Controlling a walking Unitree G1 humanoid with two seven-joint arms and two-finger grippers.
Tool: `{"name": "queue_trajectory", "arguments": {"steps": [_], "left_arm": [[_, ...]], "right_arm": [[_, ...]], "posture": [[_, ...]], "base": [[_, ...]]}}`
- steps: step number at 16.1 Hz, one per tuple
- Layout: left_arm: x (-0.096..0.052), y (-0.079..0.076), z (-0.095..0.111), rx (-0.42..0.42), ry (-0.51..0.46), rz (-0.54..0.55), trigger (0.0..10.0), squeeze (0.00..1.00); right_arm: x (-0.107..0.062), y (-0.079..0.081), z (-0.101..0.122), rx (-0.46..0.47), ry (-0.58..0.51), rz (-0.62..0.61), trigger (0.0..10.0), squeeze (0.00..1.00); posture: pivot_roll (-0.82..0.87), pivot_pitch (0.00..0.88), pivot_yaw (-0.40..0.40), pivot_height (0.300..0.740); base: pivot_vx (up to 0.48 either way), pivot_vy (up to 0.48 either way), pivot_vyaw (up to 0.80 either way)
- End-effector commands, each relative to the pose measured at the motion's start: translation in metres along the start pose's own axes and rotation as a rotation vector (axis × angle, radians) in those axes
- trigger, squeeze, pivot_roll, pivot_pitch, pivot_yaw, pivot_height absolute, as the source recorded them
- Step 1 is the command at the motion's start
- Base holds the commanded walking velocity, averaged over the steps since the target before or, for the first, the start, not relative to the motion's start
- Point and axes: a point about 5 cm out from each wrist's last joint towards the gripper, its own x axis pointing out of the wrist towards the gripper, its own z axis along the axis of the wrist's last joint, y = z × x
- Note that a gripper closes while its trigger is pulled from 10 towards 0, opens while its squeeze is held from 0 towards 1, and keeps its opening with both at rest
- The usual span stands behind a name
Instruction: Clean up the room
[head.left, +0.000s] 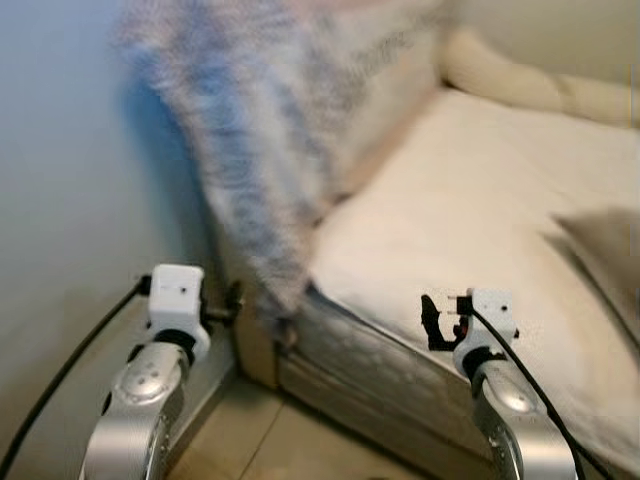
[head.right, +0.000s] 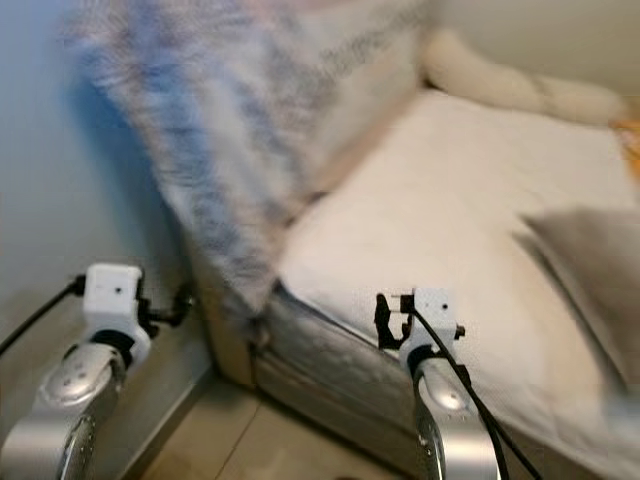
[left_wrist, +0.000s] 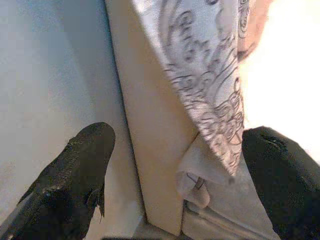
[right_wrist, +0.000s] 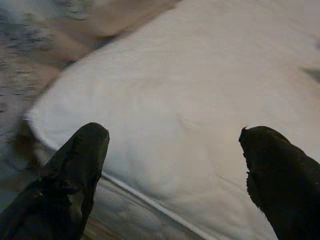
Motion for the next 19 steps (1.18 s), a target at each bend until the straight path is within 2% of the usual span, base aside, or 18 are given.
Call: {"name": "queue_trajectory", "arguments": {"steps": [1, 4, 5, 6, 8, 9, 19], "left_arm": [[0.002, -0.002, 0.001, 0.024, 0.006, 0.005, 10.0, 1.00], [0.002, -0.001, 0.002, 0.081, -0.030, -0.019, 10.0, 1.00], [0.001, -0.002, 0.003, 0.070, -0.027, -0.030, 10.0, 1.00], [0.001, -0.002, 0.003, 0.082, -0.027, -0.024, 10.0, 1.00], [0.002, -0.003, 0.003, 0.080, -0.022, -0.010, 10.0, 1.00], [0.003, -0.002, 0.003, 0.086, -0.020, -0.011, 10.0, 1.00], [0.009, -0.001, 0.012, 0.115, -0.040, -0.020, 10.0, 1.00]], "right_arm": [[0.001, -0.008, 0.010, -0.012, -0.056, -0.038, 10.0, 1.00], [0.003, -0.006, 0.016, 0.002, -0.113, -0.032, 10.0, 1.00], [0.004, -0.005, 0.017, 0.023, -0.123, -0.030, 10.0, 1.00], [0.004, -0.005, 0.019, 0.001, -0.137, -0.057, 10.0, 1.00], [0.002, 0.000, 0.014, 0.045, -0.086, 0.030, 10.0, 1.00], [0.001, 0.002, 0.012, 0.040, -0.087, 0.056, 10.0, 0.00], [0.009, 0.006, 0.014, 0.028, -0.062, 0.058, 10.0, 0.00]], "posture": [[-0.04, 0.000, -0.030, 0.740], [-0.04, 0.000, -0.027, 0.740], [-0.04, 0.000, -0.026, 0.740], [-0.04, 0.000, -0.028, 0.740], [-0.04, 0.000, -0.030, 0.740], [-0.04, 0.000, -0.030, 0.740], [-0.03, 0.000, -0.031, 0.740]], "base": [[0.000, 0.000, -0.79], [0.000, 0.000, -0.79], [0.000, -0.322, -0.79], [0.000, -0.480, -0.77], [0.000, -0.480, 0.00], [0.000, -0.480, 0.00], [0.000, -0.480, 0.00]]}}
